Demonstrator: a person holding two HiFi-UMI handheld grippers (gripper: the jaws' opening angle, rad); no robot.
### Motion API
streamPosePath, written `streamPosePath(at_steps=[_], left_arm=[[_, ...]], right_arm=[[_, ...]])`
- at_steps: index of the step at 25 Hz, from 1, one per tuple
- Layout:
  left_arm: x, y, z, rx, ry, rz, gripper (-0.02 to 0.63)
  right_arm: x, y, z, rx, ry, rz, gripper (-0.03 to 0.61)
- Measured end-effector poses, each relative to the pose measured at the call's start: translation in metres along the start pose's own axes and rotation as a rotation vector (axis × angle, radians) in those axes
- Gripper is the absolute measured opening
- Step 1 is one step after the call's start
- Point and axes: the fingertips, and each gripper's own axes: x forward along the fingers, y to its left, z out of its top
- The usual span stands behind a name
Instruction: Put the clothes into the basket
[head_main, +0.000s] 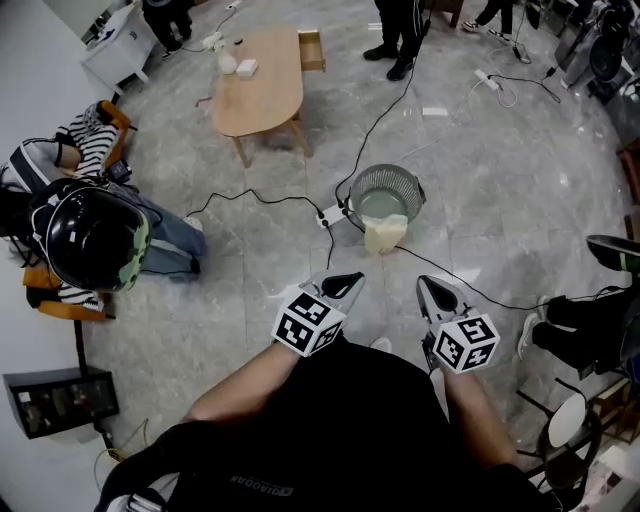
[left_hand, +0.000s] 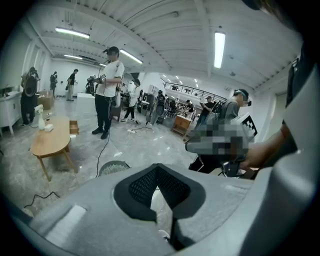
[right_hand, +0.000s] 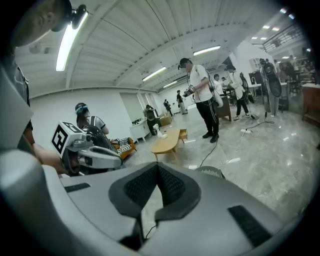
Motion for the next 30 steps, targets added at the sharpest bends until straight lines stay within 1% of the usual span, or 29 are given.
streamPosePath(at_steps=[4,12,17,24,30], left_arm=[[-0.003,-0.01,-0.002,0.017,0.007,0.002,0.0],[-0.007,-0.017,-0.006,0.012,0.009,0.005,0.0],[-0.01,-0.019,-0.01,0.01,0.011,0.01,0.0],[-0.014,-0.016,-0.016,0.005,0.002,0.025,0.0],[-0.015,-0.022,-0.014,0.022,-0.008,0.025,0.0]], right_arm=[[-0.008,0.004,-0.005,-0.004,-0.008,0.003,0.014],[-0.011,0.009,-0.01,-0.001,-0.017,0.014,0.014],[-0.014,0.014,-0.014,-0.004,-0.014,0.011,0.014],[-0.014,0.014,-0.031,0.008,0.006,0.006,0.014],[-0.016,0.017,-0.03,-0.005,-0.003,0.01,0.014]])
